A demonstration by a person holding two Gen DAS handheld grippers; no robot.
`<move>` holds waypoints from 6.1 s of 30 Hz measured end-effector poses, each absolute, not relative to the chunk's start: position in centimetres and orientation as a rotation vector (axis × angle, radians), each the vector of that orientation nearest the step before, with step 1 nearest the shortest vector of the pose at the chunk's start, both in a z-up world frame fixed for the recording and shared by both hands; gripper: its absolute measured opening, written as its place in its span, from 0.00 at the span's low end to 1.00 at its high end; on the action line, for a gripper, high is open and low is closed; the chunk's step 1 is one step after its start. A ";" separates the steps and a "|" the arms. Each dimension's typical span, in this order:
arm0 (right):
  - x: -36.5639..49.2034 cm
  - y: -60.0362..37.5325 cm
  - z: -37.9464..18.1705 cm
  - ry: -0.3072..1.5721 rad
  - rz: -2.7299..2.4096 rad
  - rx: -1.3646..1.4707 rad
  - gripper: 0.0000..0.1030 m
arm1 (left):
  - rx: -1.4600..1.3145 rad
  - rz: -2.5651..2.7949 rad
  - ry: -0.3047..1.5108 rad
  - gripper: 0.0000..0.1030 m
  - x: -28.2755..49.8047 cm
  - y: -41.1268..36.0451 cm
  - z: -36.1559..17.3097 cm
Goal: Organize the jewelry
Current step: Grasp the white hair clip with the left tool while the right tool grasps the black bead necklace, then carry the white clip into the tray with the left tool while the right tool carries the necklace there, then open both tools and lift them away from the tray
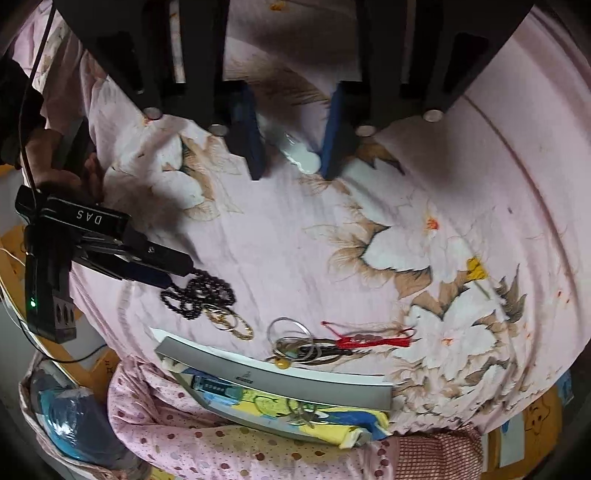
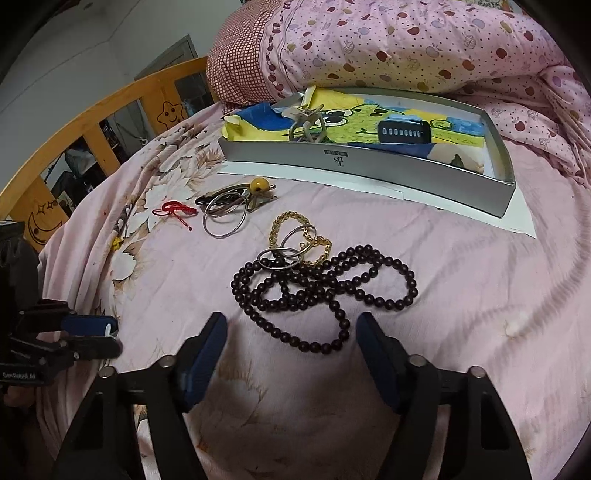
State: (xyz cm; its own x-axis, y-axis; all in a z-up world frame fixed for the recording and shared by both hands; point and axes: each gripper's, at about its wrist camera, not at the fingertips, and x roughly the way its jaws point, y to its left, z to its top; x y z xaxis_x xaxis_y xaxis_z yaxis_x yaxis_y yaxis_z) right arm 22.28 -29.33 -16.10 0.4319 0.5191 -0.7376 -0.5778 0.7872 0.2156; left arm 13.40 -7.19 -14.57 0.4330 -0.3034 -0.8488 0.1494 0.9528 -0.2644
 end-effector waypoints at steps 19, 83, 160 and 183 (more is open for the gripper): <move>16.4 -28.8 -16.7 0.978 0.788 -0.038 0.07 | -0.161 -0.292 1.096 0.13 12.6 -6.9 -13.8; 34.5 -26.3 -0.4 0.627 0.602 0.109 0.06 | -0.204 -0.293 0.771 0.12 32.0 -4.4 -3.3; 13.4 -27.6 -1.0 0.418 0.329 -0.012 1.00 | -0.036 -0.148 0.495 0.98 13.8 -1.6 -0.1; 14.6 -26.2 -4.8 0.573 0.290 -0.052 1.00 | -0.028 -0.055 0.709 0.98 14.0 -0.4 -5.7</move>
